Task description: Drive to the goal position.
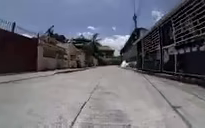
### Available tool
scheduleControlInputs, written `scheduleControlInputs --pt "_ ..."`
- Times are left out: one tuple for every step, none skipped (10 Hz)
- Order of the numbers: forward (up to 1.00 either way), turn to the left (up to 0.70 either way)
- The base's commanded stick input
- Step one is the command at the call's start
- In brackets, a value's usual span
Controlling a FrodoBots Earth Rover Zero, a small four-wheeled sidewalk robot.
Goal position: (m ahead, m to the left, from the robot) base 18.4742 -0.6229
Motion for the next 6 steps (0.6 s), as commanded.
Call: scheduleControlInputs --pt "1.0 -0.12" --pt "1.0 -0.25" --pt "1.0 -0.27" --pt "1.0 -0.27" --pt "1.0 -0.27" --pt "1.0 -0.27"
